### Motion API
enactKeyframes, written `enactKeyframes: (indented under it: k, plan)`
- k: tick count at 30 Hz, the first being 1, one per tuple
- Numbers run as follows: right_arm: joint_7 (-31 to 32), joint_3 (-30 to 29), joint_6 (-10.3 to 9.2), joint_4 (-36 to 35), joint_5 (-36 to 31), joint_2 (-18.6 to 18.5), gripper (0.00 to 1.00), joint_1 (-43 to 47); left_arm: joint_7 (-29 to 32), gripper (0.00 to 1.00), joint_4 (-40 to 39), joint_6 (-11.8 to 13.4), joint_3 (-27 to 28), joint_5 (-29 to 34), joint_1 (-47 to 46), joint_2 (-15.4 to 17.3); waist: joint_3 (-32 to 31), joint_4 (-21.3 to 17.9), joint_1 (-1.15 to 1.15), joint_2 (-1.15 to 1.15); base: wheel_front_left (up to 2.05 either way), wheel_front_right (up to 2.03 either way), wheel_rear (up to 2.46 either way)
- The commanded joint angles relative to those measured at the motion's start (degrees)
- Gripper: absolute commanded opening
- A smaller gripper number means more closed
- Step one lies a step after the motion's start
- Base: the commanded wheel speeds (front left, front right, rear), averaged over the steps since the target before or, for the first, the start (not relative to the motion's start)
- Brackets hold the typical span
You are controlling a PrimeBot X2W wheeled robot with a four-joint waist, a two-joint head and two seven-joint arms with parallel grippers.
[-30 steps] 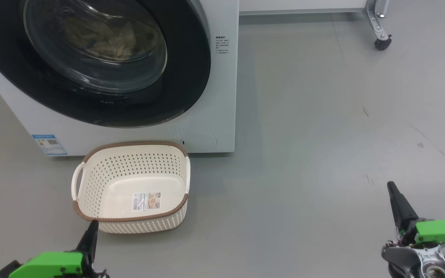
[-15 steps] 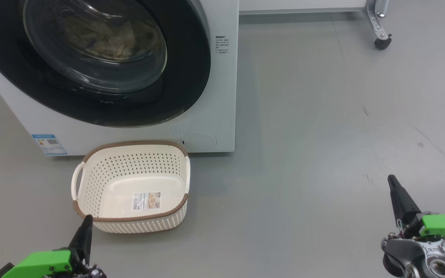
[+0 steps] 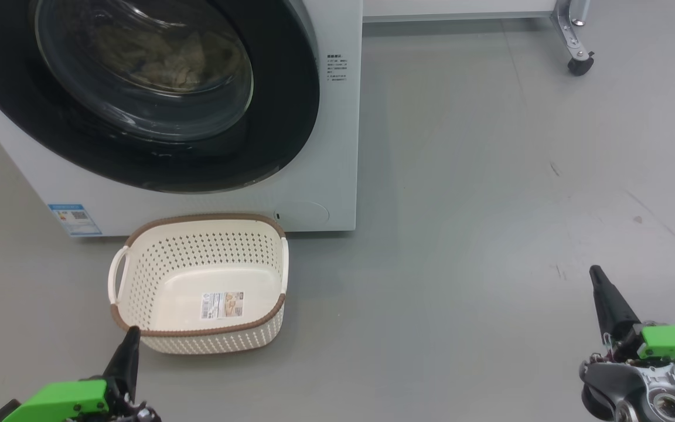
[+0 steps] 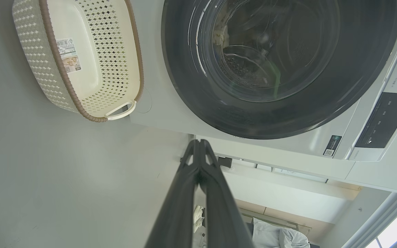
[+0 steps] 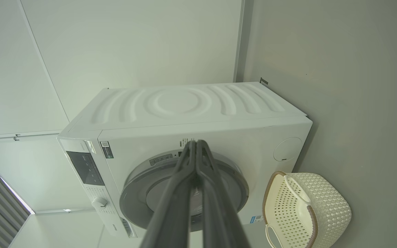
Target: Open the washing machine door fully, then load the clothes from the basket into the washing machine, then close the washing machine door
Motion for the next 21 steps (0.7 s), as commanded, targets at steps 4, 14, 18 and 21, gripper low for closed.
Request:
enactKeyframes:
  k: [4,14,18,21]
  plan:
    - [0.6,0.7,0.2,-1.7,0.0,-1.0,0.0,-3.1,0.5,0.0,-1.9,-0.4,2.2,0.2,-2.8,0.5,0.0,0.0,0.0,0.0,0.0,0.0,0.0]
    - [0.8,0.6,0.2,-1.7,-0.2,-0.9,0.0,-3.1,0.6,0.0,-1.9,-0.4,2.3,0.3,-2.8,0.4,0.0,0.0,0.0,0.0,0.0,0.0,0.0]
    - [0.8,0.5,0.2,-1.7,-0.2,-0.8,0.0,-3.1,0.7,0.0,-1.9,-0.4,2.4,0.3,-2.9,0.4,0.0,0.0,0.0,0.0,0.0,0.0,0.0]
    - [0.9,0.4,0.2,-1.7,-0.3,-0.8,0.0,-3.1,0.7,0.0,-1.9,-0.4,2.4,0.4,-2.9,0.4,0.0,0.0,0.0,0.0,0.0,0.0,0.0]
